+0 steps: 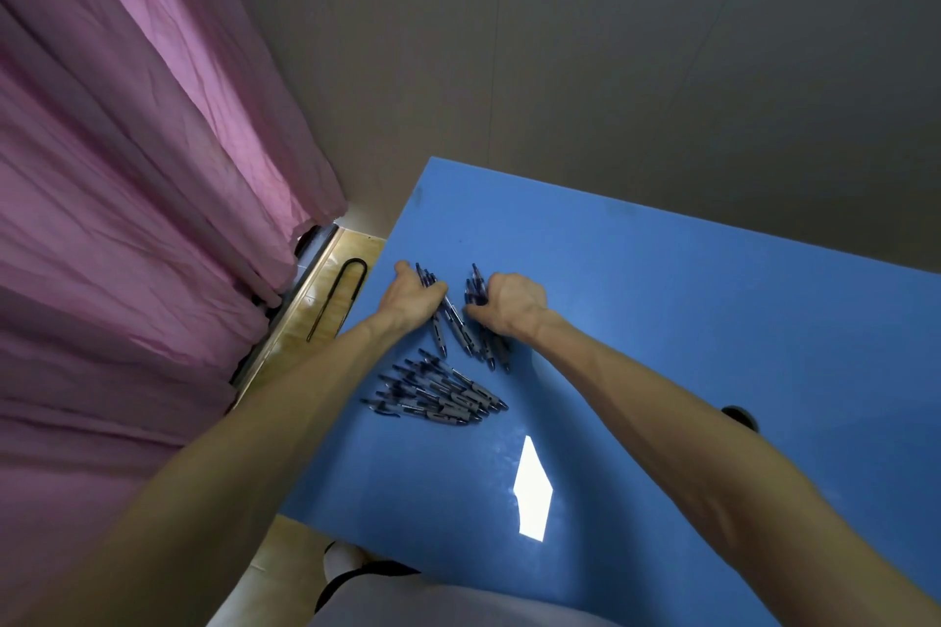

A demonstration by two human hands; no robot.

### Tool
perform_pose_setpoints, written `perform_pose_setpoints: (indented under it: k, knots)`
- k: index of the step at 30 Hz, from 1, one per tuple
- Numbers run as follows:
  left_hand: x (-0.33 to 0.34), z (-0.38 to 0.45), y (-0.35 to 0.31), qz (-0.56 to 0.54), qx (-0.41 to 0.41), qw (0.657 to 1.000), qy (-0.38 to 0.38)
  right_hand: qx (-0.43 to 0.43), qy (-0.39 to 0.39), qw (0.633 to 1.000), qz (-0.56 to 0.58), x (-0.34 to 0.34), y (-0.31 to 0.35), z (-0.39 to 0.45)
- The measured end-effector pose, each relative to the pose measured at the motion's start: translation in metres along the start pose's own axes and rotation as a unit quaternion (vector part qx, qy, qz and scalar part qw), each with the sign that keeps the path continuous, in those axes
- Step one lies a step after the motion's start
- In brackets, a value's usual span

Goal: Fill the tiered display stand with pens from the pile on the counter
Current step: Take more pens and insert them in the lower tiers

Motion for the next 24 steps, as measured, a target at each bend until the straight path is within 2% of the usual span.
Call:
perform_pose_setpoints:
  k: [2,7,13,19,24]
  knots:
    - [0.002,0.001,0.0,-0.014,-0.002,1.0,0.008,-0.009,0.014,1.0,0.004,0.002,0.002,0.002]
    - [0.01,0.003,-0.004,0.034,0.041,0.999,0.01,-0.025,0.021,0.999,0.015,0.001,0.004,0.001]
    - [0.014,0.0,-0.016,0.063,0.025,0.998,-0.003,-0.023,0.034,0.998,0.05,0.005,0.0,0.002]
    - [0.018,0.0,-0.027,0.189,0.051,0.98,-0.047,0.0,0.045,0.998,0.053,0.004,-0.019,0.001]
    - [0.026,0.0,-0.039,0.238,0.053,0.97,-0.027,0.01,0.05,0.998,0.044,0.002,-0.035,-0.002]
Point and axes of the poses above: each hand's wrist, its own z-axis towards the middle knuckle, its own x-axis out of the palm, y = z × x, the point moved 7 cm from there along z, towards the middle knuckle, and after that the axes turned 9 degrees about -z, right-handed, at the moved point
